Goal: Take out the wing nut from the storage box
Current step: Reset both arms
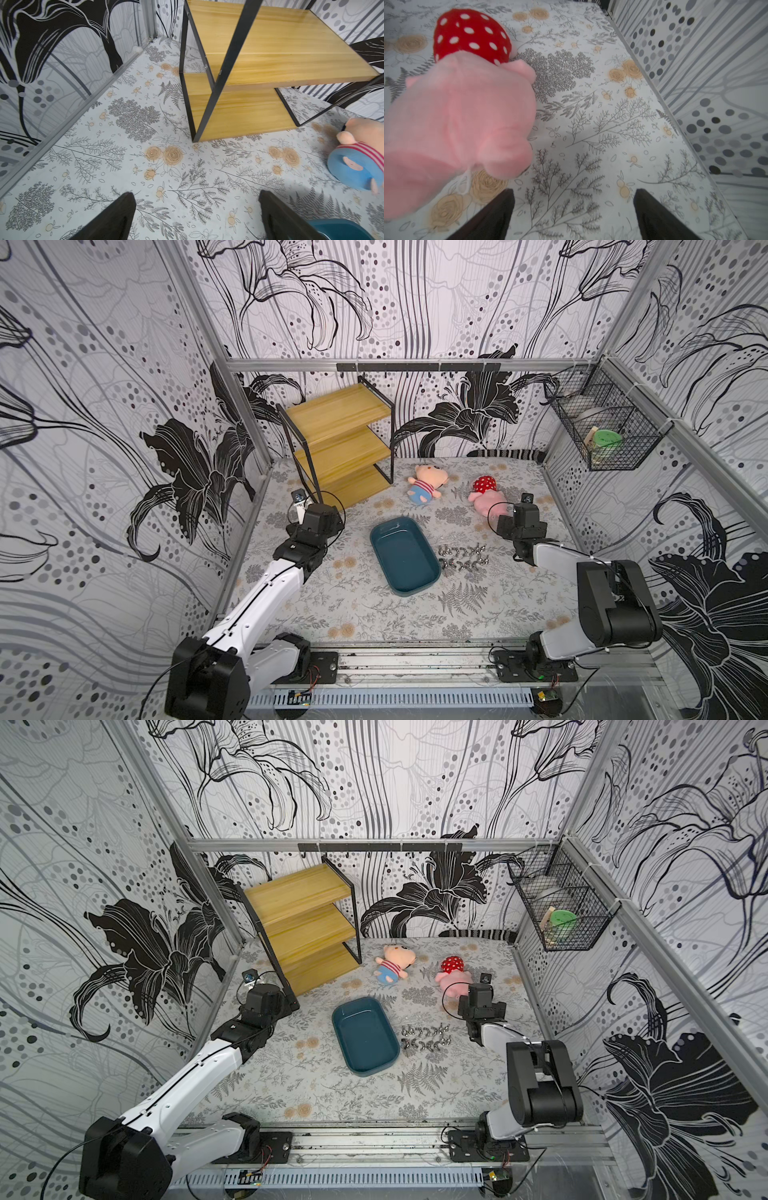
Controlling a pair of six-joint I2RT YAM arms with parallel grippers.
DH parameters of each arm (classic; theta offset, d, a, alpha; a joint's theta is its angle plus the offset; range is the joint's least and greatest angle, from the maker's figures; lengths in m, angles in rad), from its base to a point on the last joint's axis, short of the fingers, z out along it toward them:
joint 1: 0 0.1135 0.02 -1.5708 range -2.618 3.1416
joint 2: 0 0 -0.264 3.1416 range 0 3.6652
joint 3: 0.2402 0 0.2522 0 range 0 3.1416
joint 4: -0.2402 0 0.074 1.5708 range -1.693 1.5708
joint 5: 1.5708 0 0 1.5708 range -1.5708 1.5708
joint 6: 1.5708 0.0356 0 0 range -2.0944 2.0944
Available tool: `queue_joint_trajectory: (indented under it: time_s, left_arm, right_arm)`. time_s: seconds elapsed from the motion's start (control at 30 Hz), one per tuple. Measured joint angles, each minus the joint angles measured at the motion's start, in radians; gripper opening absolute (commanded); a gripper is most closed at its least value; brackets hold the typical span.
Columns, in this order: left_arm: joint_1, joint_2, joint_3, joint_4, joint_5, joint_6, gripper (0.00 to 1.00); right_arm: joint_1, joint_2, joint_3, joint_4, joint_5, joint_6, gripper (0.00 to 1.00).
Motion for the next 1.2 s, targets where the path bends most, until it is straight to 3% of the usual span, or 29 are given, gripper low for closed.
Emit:
queue_joint_trajectory:
  time_s: [0.2,0.53,0.93,1.2]
  left_arm:
    - [0.019,-0.031,-0.114,0.152,-0.068,0.018,0.97]
    - [0.043,-0.09,-0.454,0.644,-0.101,0.166,0.97]
    - [0.052,0.251,-0.507,1.23,-0.06,0.392,0.97]
    - [0.155,0.335,-0.562,1.458,0.085,0.403,0.97]
  right_arm:
    - [0.0,0.006,-0.118,0.243,-0.012,-0.067,0.97]
    - [0.0,-0.031,-0.306,0.557,-0.115,-0.138,0.97]
    - [-0.019,-0.044,-0.377,0.731,-0.261,-0.168,0.97]
    - [-0.049,-0.034,-0.417,0.808,-0.354,-0.171,0.96]
